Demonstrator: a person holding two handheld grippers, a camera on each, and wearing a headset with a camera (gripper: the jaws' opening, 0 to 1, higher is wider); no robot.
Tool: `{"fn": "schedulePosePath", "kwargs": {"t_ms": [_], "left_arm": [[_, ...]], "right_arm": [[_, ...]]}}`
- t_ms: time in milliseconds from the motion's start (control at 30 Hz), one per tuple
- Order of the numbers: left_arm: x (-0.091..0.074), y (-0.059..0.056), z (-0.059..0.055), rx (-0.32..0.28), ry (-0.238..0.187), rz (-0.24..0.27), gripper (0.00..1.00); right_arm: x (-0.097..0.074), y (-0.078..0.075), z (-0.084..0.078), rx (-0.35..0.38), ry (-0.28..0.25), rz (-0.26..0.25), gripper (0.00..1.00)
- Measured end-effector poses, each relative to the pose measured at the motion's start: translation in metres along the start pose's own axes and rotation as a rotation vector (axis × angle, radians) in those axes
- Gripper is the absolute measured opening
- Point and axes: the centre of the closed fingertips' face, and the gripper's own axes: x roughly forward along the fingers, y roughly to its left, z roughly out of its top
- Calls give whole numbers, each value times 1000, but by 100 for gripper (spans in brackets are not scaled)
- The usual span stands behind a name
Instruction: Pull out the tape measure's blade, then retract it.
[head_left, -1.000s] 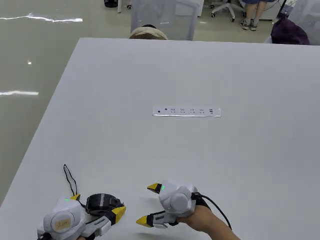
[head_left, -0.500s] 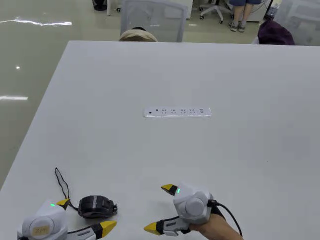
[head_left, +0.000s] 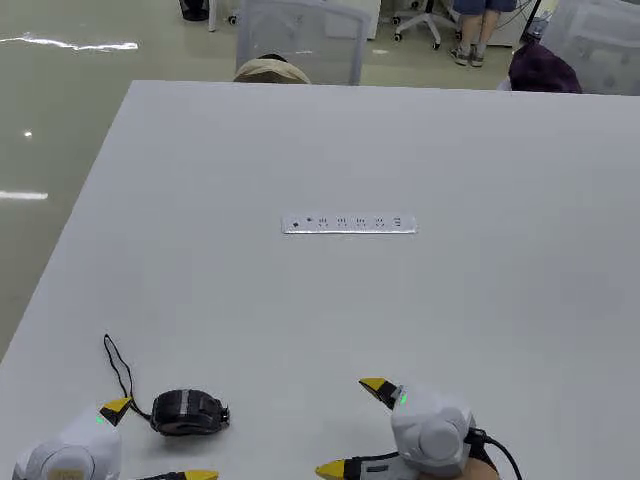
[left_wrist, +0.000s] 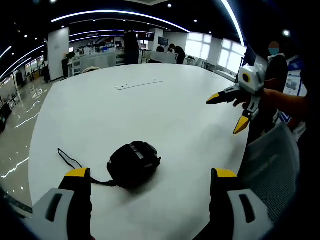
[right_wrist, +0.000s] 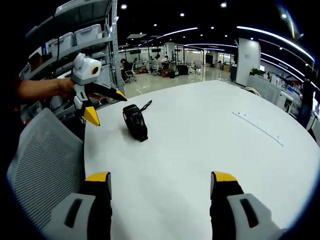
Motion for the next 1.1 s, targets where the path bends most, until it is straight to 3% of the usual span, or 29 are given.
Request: {"fn": "schedulePosePath", "kwargs": {"t_ms": [100,200,367,533,667,1100], "left_arm": [[-8,0,-1,-1,8,-8,99],[-14,-2,4,-11,-30,-24,99],[-17,-6,5,-8,-41,-41,99],[-17,-12,1,1,-32,-54,99],[-19,-17,3,-24,-56,-80,99],[-32,-10,1,-45,-70,-62,99]], "right_arm": [[-12,-2,-4,17,-8,-23,83],[-22,-2,-7,35,-20,-34,83],[-37,-9,-14,62,-39,-57,85],[-47,-16,-21,94,-44,-65,88],[-52,-19,-18,113,-65,-62,92],[-58,-28,-18,104,-59,-78,96]]}}
